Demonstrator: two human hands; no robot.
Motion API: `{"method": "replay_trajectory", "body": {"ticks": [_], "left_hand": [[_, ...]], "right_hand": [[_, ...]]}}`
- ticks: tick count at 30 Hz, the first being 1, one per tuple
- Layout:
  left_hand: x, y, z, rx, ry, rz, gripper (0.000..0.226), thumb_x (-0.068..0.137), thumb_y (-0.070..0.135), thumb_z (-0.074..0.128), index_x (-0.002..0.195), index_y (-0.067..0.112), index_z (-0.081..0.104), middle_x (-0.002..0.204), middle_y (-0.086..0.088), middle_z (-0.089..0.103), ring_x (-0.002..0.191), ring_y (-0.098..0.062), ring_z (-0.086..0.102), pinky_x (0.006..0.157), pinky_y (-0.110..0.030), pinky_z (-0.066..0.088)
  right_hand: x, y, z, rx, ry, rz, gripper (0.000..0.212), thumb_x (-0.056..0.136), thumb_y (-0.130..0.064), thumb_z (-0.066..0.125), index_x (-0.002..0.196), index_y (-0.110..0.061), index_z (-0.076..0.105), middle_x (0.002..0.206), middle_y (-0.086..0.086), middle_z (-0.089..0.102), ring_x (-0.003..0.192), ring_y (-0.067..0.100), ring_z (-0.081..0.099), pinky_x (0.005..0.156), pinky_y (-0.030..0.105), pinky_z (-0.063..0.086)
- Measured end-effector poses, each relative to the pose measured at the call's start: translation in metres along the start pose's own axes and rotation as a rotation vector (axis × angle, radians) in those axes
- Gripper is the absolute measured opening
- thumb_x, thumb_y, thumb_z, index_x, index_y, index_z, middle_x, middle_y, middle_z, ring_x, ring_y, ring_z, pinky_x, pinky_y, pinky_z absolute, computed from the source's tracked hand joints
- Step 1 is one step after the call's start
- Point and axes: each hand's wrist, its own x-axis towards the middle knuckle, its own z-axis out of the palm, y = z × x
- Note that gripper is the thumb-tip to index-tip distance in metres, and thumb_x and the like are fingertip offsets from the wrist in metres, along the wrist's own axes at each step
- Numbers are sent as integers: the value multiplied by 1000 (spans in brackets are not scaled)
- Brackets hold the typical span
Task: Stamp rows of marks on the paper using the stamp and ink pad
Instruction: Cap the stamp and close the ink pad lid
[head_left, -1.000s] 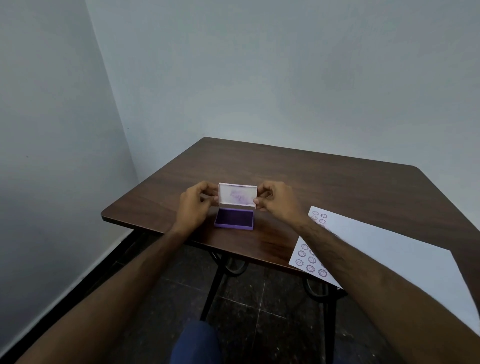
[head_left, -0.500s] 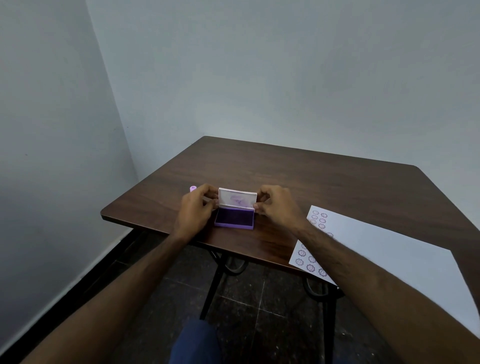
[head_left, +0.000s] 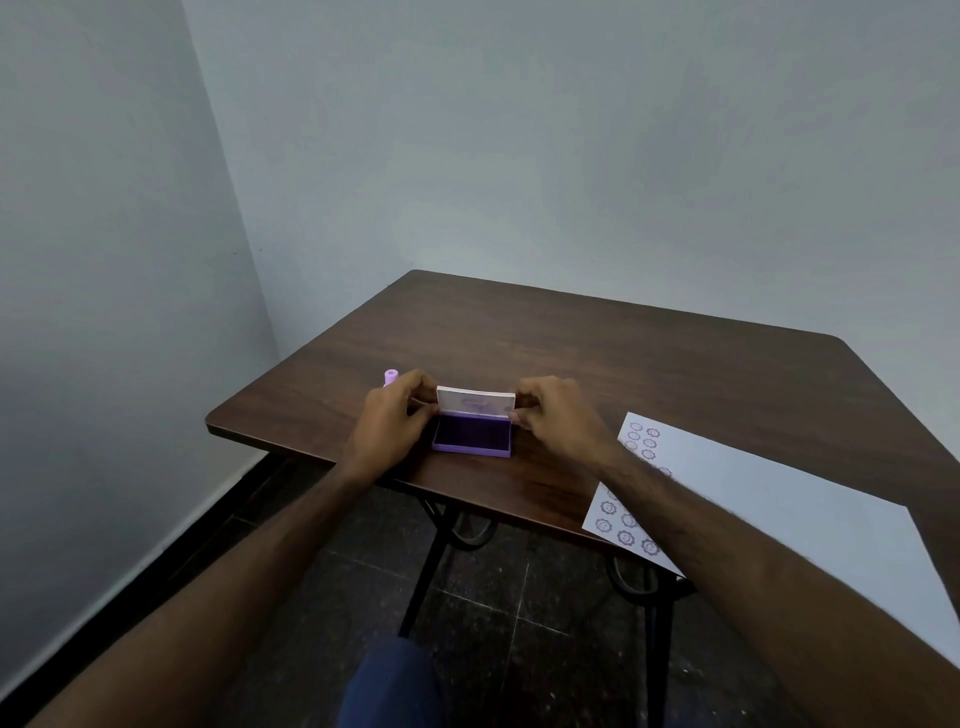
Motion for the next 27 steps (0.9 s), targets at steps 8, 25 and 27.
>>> {"method": "replay_trajectory", "body": {"ticks": [8,25,27], "left_hand": [[1,-7,1,24,-52,30,15,92,7,66,98,19,60,99,10,69,88,-1,65,78,0,45],[-12,-9,-31,99,-430,335,23,93,8,56,116,11,56,129,-6,63,114,-20,61,97,-38,48],[-14,-9,-31,112,-433,353,25,94,20,62,118,12,56,139,-4,59,122,-15,58,102,-31,45]], "right_hand": [[0,4,1,-43,-47,-57,10,95,-14,60,101,-14,67,103,5,73,84,8,59,62,13,39],[-8,14,-4,-72,-165,-231,35,90,-4,65,122,-17,69,121,3,68,106,11,62,86,9,41],[-9,15,-4,-88,-176,-242,36,89,-4,65,123,-16,68,123,4,67,108,14,61,89,13,41]]}}
